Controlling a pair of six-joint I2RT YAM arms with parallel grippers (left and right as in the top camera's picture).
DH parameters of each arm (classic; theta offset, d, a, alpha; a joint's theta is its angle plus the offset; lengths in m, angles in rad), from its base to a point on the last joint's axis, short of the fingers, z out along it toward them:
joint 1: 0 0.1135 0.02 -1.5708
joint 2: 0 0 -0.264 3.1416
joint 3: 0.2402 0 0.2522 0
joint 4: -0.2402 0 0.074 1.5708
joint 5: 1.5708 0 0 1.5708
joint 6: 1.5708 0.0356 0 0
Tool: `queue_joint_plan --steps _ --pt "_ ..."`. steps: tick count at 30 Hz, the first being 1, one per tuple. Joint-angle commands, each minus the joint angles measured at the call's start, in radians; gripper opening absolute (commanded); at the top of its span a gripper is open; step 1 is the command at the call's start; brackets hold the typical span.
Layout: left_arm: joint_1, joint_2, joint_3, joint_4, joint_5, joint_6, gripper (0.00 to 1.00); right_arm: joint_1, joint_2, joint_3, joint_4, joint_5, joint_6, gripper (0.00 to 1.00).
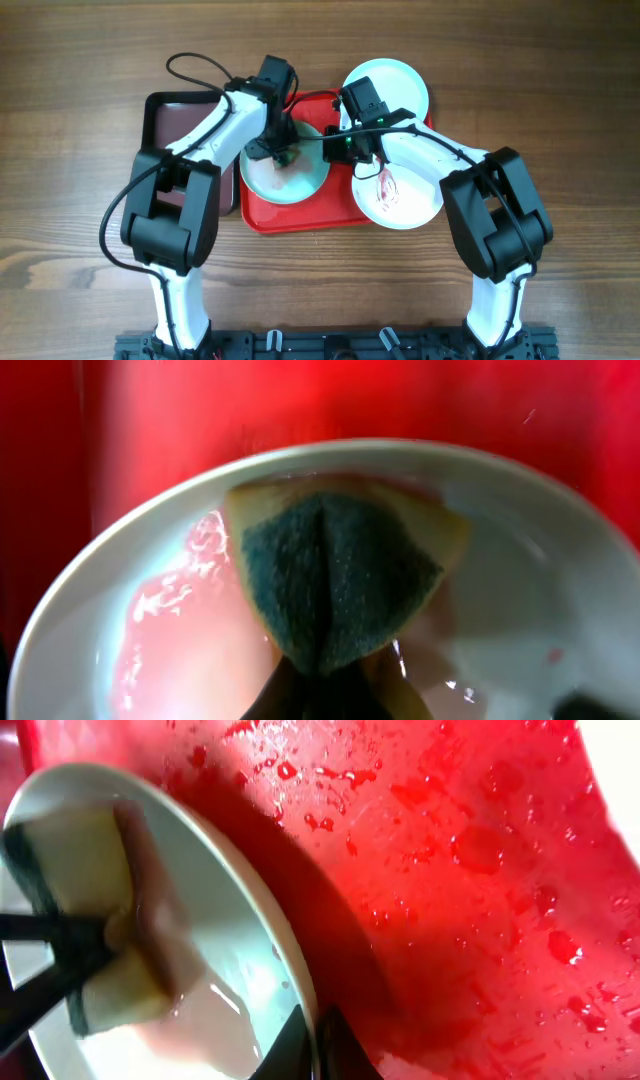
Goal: Clean dirty plates on tray and stack at the side
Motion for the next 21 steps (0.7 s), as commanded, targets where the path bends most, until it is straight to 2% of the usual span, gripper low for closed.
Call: queue_joint_plan --steps 1,3,7,12,15,18,21 --pt "0.044 0.043 -0.048 -0.115 0.300 0.205 0.04 -0.007 0.025 0.003 0.001 0.003 0.007 0.04" --pt "0.051 0.043 -0.048 -0.163 0.409 0.315 0.04 -0.007 0.029 0.003 0.002 -0.014 0.006 0.04" --pt "0.043 0.043 -0.048 -0.251 0.464 0.496 0.04 -0.021 0.030 0.003 0.010 -0.042 0.005 0.04" --pt "0.043 0.043 -0.048 -0.213 0.465 0.504 0.04 -0.027 0.030 0.003 0.010 -0.050 0.003 0.04" --pt "0.043 0.043 -0.048 -0.070 0.446 0.394 0.04 -0.027 0.030 0.003 0.009 -0.050 0.003 0.04" --pt "0.043 0.043 -0.048 0.086 0.337 0.246 0.04 -0.027 0.030 0.003 0.005 -0.048 0.004 0.04" --pt "0.043 0.043 -0.048 0.145 0.026 0.027 0.04 -0.027 0.030 0.003 0.006 -0.044 0.005 0.04"
